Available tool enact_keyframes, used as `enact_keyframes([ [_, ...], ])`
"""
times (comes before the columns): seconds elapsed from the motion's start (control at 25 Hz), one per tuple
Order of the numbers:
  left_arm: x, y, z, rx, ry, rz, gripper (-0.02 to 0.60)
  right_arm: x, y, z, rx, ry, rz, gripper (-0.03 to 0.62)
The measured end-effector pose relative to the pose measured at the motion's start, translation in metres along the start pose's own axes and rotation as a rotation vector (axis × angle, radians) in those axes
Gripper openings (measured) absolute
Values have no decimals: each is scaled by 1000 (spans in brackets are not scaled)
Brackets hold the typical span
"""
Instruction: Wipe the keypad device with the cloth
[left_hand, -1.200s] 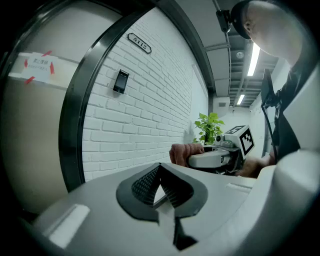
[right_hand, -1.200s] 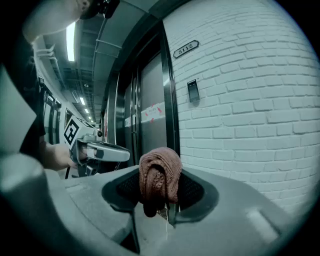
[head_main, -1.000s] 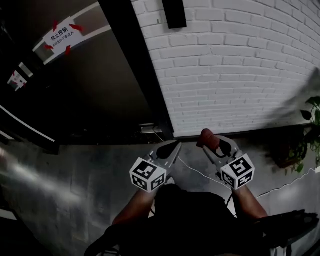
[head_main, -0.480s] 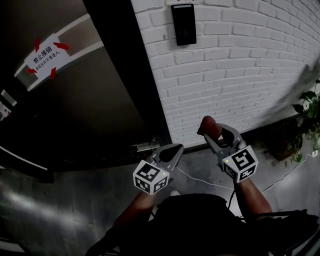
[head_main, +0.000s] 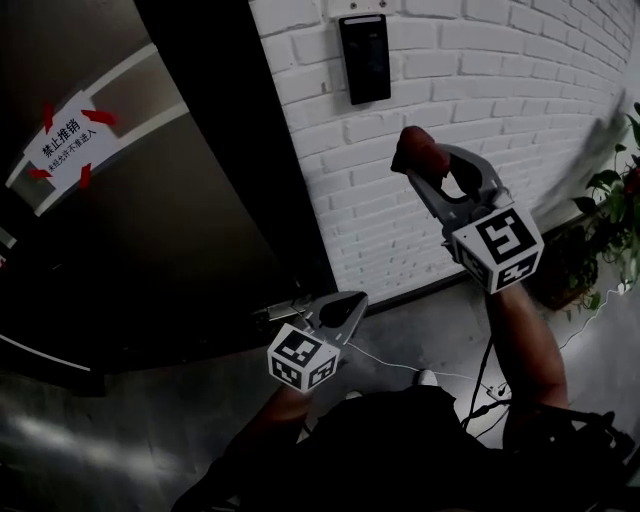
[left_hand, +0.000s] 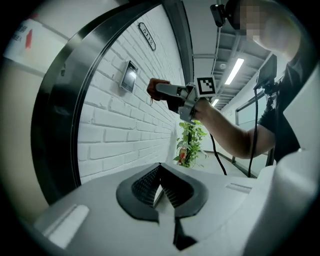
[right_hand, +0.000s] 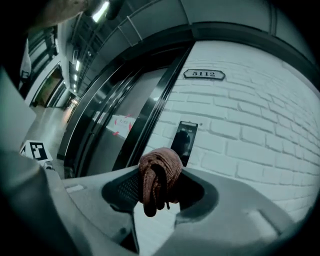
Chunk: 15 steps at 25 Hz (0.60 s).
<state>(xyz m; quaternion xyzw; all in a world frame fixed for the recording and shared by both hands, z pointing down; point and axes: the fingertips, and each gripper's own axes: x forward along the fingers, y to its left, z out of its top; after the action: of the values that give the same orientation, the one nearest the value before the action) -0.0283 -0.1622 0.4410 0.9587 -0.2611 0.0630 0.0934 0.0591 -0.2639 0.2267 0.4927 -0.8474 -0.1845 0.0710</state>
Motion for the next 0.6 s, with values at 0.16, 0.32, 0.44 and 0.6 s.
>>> enact_keyframes([
  [0.16,8,9,7,-6,-19,41,17,25,-26,37,-45,-60,0,158],
  [0.32,17,9,10,-23,-36,82,17,47,-46,63,-66,-108,16,158],
  [0.44,23,10,12,-45,-56,106,17,66,-58,77,-101,-131,17,158],
  [0.6,22,14,7,-115,-74,140,17,90,-65,98,-185,-140,6,158],
])
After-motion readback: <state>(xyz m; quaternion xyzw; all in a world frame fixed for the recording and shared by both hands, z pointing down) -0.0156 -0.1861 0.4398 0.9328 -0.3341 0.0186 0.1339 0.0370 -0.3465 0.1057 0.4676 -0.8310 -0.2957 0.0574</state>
